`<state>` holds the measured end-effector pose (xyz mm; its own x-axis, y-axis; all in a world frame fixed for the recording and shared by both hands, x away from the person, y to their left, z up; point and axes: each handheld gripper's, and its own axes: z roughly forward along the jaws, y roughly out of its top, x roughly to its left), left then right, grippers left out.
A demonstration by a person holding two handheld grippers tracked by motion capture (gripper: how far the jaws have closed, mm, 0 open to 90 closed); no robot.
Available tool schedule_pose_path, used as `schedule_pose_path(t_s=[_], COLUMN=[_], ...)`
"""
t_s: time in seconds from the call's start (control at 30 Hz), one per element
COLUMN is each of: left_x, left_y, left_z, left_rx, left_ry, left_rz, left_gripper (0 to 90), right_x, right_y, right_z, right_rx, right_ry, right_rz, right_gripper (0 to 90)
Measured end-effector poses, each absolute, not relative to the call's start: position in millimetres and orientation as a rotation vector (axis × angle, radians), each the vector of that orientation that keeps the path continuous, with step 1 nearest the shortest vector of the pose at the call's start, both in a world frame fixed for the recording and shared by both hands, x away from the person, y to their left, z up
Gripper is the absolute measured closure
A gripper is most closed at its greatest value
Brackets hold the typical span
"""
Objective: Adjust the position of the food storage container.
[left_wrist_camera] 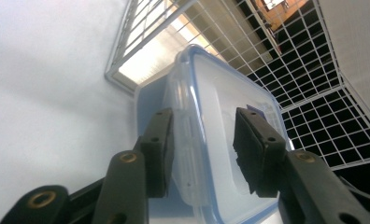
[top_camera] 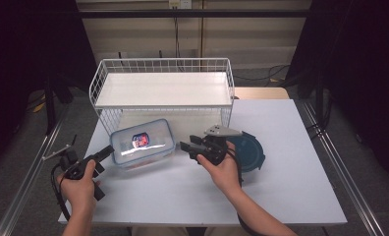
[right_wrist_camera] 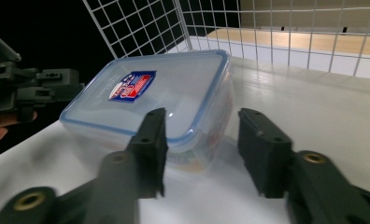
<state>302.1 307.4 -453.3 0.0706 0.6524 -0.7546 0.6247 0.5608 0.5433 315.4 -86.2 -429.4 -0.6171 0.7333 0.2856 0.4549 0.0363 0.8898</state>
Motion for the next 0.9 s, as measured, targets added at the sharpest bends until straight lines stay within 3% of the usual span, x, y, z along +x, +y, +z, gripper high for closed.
schedule_pose_path(t_s=[0.03, 0.3, 0.9], left_x=[302.8, 306.7, 317.0], left_y=[306.3, 304.2, 297.8], left_z=[-453.2, -453.5, -463.4], left_rx=[1.086, 1.117, 1.17], left_ry=[1.596, 1.585, 1.548], left_rz=[0.039, 0.109, 0.074], left_gripper=[56.3, 44.9, 46.4], right_x=[317.1, 326.4, 344.2], right_y=[-79.7, -67.1, -47.7], right_z=[-434.6, -440.3, -457.8], right_rx=[1.225, 1.278, 1.388], right_ry=[2.038, 2.023, 2.085], right_rz=[1.616, 1.612, 1.628], right_gripper=[61.8, 58.5, 47.5])
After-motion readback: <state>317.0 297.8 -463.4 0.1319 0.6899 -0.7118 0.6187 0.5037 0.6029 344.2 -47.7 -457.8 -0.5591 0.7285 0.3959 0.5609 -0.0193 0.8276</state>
